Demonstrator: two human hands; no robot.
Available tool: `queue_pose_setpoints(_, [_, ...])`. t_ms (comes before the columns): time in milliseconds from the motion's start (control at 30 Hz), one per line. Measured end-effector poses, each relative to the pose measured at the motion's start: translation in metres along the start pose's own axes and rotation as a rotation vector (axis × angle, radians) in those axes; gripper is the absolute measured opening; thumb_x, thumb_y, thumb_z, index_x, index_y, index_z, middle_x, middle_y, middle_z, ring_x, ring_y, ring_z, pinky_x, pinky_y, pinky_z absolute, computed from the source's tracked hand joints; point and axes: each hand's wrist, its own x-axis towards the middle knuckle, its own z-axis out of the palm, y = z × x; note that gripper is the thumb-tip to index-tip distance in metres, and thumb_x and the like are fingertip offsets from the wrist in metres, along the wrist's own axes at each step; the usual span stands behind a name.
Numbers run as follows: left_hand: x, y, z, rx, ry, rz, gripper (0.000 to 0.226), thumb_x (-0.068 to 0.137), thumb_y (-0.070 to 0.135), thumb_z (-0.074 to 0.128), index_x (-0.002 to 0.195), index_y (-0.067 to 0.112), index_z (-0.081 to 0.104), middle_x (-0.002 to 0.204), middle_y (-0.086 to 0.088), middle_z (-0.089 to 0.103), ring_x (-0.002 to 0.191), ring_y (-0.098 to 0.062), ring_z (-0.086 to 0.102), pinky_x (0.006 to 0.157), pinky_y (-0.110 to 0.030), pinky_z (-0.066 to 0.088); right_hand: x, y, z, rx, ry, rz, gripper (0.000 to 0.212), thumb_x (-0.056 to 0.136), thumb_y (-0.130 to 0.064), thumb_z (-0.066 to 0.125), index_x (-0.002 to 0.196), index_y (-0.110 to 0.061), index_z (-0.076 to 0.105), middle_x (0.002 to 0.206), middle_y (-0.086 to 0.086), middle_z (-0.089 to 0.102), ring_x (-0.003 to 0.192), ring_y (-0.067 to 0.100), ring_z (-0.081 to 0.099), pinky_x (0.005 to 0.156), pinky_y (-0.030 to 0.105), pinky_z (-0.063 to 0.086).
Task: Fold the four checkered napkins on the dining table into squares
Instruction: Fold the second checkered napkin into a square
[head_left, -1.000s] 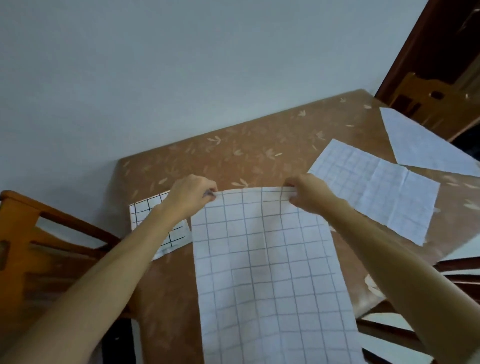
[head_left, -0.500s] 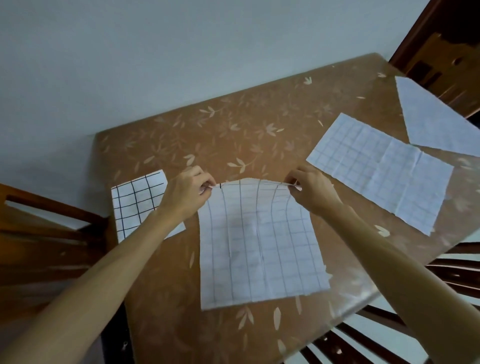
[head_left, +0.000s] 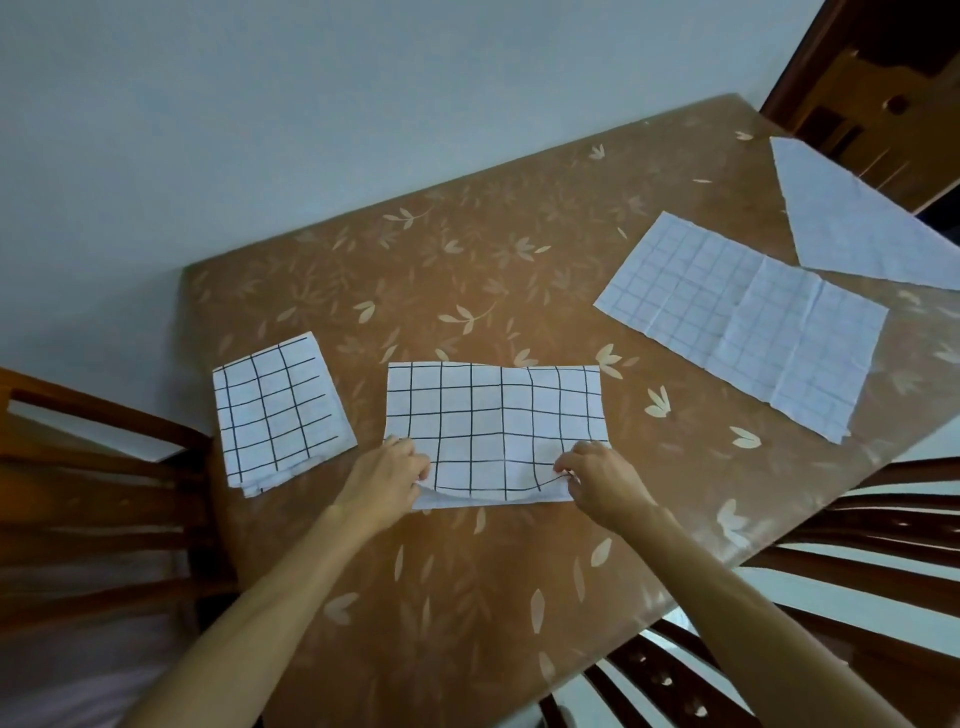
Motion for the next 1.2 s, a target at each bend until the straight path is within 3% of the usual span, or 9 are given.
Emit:
queue_pose_setpoints(167, [0.013,0.005,0.021,-0.118,-0.147,-0.037,0.040,0.090,0.036,0.057,0.129,0.025,0.056,0.123,0.001,0.052,0.118,-0.017,0.048,0.092,-0.031,0.045,0.004,0.002,0.013,-0.022,-0.171,0.036,0.047,0.087,-0.026,0.059,0.134,-0.021,0.055,0.134,0.001,0.054,0.119,0.022,0.051,0.103,0.035,0.038])
queue_pose_setpoints(267, [0.035,0.007,0.026,-0.195,0.003,-0.039,0.032,0.096,0.026,0.051,0.127,0.021,0.057,0.121,0.002,0.054,0.116,-0.018,0.050,0.090,-0.030,0.047,0.014,0.001,0.017,0.027,-0.111,0.093,0.042,0.089,-0.031,0.056,0.129,-0.019,0.059,0.131,0.002,0.057,0.116,0.022,0.052,0.100,0.035,0.039])
queue_pose_setpoints(367, [0.073,0.007,0.022,-0.233,0.219,-0.020,0.031,0.097,0.018,0.049,0.128,0.014,0.058,0.120,-0.003,0.056,0.111,-0.022,0.053,0.084,-0.033,0.052,0.032,0.000,0.020,0.051,0.049,0.110,0.032,0.091,-0.022,0.055,0.120,-0.015,0.064,0.124,0.005,0.062,0.110,0.025,0.056,0.095,0.037,0.046])
queue_pose_setpoints(467, [0.118,0.010,0.016,-0.180,0.327,0.029,0.041,0.098,0.015,0.048,0.139,0.009,0.048,0.138,-0.011,0.050,0.123,-0.029,0.048,0.098,-0.042,0.048,0.056,-0.008,0.022,0.010,0.201,0.075,0.034,0.086,-0.011,0.060,0.120,-0.011,0.063,0.127,0.009,0.060,0.113,0.030,0.056,0.094,0.041,0.049])
queue_pose_setpoints(600, [0.161,0.013,0.029,-0.045,0.215,0.092,0.060,0.103,0.026,0.039,0.156,0.009,0.017,0.165,-0.012,0.011,0.150,-0.029,0.015,0.120,-0.047,0.022,0.098,-0.033,0.025,-0.068,0.187,0.023,0.058,0.088,-0.009,0.051,0.144,-0.007,0.037,0.157,0.013,0.027,0.145,0.032,0.025,0.114,0.044,0.027])
queue_pose_setpoints(767, [0.164,0.003,0.055,0.115,0.066,0.131,0.075,0.100,0.047,0.028,0.155,0.009,-0.006,0.164,-0.012,-0.012,0.152,-0.029,-0.010,0.123,-0.050,0.004,0.137,-0.048,0.043,-0.120,0.076,-0.034,0.064,0.095,-0.020,0.027,0.154,-0.005,0.008,0.163,0.012,0.000,0.150,0.028,-0.002,0.122,0.043,0.005])
queue_pose_setpoints(867, [0.159,-0.015,0.067,0.096,0.098,0.099,0.080,0.097,0.061,0.014,0.156,0.011,-0.004,0.165,-0.012,-0.007,0.152,-0.030,-0.007,0.123,-0.052,0.006,0.143,-0.046,0.052,-0.131,0.024,0.008,0.062,0.101,-0.023,0.031,0.154,-0.005,0.005,0.163,0.012,-0.006,0.150,0.027,-0.008,0.121,0.041,-0.004])
queue_pose_setpoints(1067, [0.155,-0.028,0.067,0.107,0.133,0.097,0.088,0.091,0.077,0.016,0.158,0.021,0.005,0.164,-0.017,0.001,0.152,-0.034,0.004,0.120,-0.056,0.007,0.138,-0.014,0.058,-0.087,0.004,0.074,0.063,0.101,-0.043,0.022,0.155,-0.014,0.008,0.164,0.005,-0.004,0.150,0.023,-0.005,0.122,0.046,0.008])
queue_pose_setpoints(1200, [0.166,-0.015,0.059,0.089,0.225,0.021,0.091,0.086,0.081,0.030,0.148,0.014,0.038,0.144,-0.021,0.042,0.127,-0.036,0.041,0.116,-0.054,0.022,0.150,-0.002,0.049,-0.082,0.054,0.124,0.063,0.102,-0.040,0.038,0.154,-0.012,0.017,0.162,0.013,0.008,0.150,0.029,0.006,0.122,0.045,0.012])
